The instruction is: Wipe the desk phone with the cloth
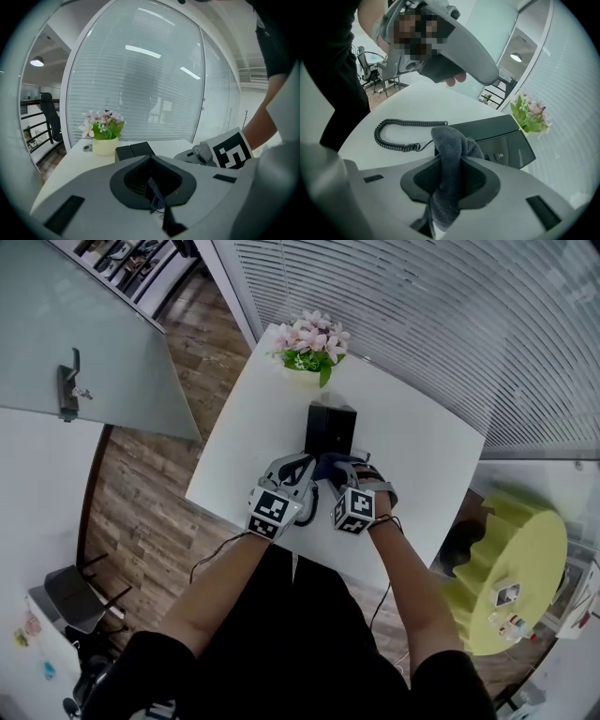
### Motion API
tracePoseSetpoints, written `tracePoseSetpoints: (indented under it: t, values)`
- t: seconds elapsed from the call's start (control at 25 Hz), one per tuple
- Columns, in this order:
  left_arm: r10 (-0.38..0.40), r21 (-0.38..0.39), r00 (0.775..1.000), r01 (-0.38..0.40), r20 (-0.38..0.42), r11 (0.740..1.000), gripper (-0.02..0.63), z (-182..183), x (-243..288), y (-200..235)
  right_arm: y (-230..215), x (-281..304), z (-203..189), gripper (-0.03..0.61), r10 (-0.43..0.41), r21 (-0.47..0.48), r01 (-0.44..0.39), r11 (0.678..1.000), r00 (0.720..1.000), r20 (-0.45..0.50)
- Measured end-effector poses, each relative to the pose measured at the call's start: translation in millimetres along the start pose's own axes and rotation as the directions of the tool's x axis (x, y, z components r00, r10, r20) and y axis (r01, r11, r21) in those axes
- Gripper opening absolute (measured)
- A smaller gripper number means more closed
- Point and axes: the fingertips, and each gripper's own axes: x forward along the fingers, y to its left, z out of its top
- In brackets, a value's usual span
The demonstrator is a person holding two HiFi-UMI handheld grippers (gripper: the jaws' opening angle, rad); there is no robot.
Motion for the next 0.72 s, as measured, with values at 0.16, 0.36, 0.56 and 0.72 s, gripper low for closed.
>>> tracePoseSetpoints:
  t: [0.16,0.36,0.56,0.72]
  values:
    - [0.0,-0.005,1.0,0.0,-0.006,1.0,0.009,-6.6,-1.4,-1.3,8.3,-0.2,-0.8,0.112,0.019,0.005,-0.019,1.0,1.0,-0.011]
    - [-0.004,-0.013,1.0,0.004,-0.002,1.0,0.009,-9.6,-3.0,-3.0,20.7,0.5,-3.3,0.112,0.062,-0.005,-0.062,0.998,0.997,-0.036]
    - [0.003,-0.012,1.0,-0.003,0.0,1.0,0.009,-3.8,-8.8,-0.6,22.1,-4.5,-2.8,0.112,0.066,0.017,-0.066,0.998,0.997,-0.033]
    - [0.013,0.006,1.0,-0.013,0.02,1.0,0.009,12.9,-15.9,7.4,5.8,-21.4,10.5,0.112,0.023,0.015,-0.023,1.0,1.0,-0.014]
